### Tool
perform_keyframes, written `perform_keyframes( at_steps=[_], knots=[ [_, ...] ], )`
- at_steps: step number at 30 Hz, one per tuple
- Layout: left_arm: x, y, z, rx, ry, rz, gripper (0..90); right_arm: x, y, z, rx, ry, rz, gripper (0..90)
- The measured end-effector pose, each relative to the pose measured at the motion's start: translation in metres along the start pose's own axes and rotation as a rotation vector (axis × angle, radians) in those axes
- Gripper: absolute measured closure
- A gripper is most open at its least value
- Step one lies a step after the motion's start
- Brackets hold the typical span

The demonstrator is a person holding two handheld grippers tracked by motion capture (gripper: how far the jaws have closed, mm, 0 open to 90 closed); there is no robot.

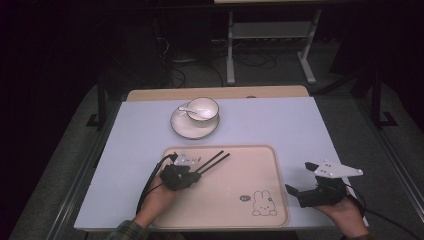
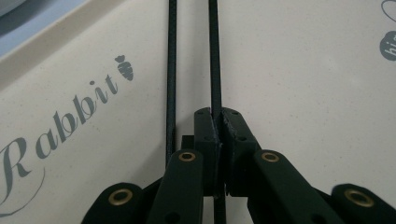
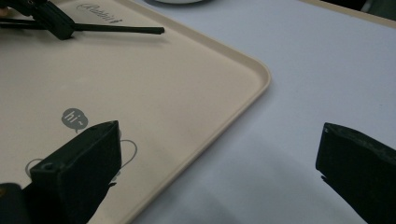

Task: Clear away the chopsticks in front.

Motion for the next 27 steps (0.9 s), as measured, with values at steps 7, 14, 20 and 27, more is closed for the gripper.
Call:
perform_keyframes(
  at_steps=[7, 14, 20, 27],
  knots=[
    [0.000, 0.000, 0.000, 0.010, -0.012, -0.013, 84.0, 0.000, 0.000, 0.000, 0.000, 0.001, 0.000, 0.0],
    [0.000, 0.000, 0.000, 0.013, -0.013, -0.019, 83.4, 0.000, 0.000, 0.000, -0.001, 0.002, -0.001, 0.0],
    [-0.023, 0.001, 0.000, 0.055, -0.030, 0.023, 84.4, 0.000, 0.000, 0.000, 0.000, 0.001, 0.001, 0.0],
    [-0.056, -0.010, 0.035, 0.115, -0.011, 0.079, 89.5, 0.000, -0.001, -0.001, 0.004, 0.001, 0.003, 0.0]
  ],
)
Point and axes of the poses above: each handheld gripper's, and its own axes: z roughly forward along the jaws, x roughly out of its underside, y roughly to its left, the point moved 9 cm from there along z, roughly forward along the jaws, and after that the axes turned 10 degrees about x, right-handed, at the moved point
